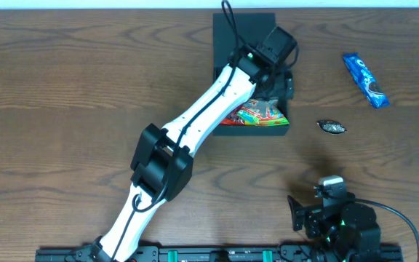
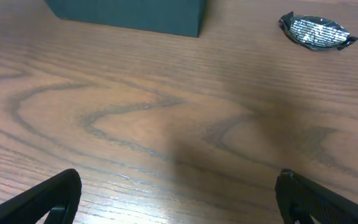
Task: Pack container
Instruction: 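Lower the HARIBO bag into the box and open the left gripper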
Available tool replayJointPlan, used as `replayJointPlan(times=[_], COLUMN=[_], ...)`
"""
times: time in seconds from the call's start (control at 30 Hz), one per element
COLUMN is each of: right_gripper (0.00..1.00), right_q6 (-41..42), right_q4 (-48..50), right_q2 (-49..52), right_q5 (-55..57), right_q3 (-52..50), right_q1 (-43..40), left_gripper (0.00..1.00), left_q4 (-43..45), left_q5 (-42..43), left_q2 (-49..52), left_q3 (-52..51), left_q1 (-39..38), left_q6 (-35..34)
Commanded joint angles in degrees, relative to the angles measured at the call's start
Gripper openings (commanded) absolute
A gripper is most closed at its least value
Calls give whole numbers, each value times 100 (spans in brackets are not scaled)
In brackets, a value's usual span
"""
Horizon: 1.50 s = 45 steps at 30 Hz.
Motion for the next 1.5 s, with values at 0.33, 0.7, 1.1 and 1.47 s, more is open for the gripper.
replayJointPlan(times=[0.33, 0.7, 1.1, 1.47], right_gripper=[99, 99, 99, 99], right_q6=[-66, -66, -66, -66], right_q4=[-37, -37, -37, -37], right_q2=[-37, -37, -37, -37], right_q5=[11, 11, 11, 13], right_q3=[-9, -9, -9, -9], right_q1=[-44, -44, -44, -44], left_gripper=[96, 96, 96, 96], left_q4=[837, 1257, 1263, 1298], left_q5=[-603, 350, 570, 431], left_q2=[-63, 199, 697, 761], left_q3=[214, 190, 190, 192], left_q1=[9, -35, -162, -107], left_q6=[667, 612, 612, 614])
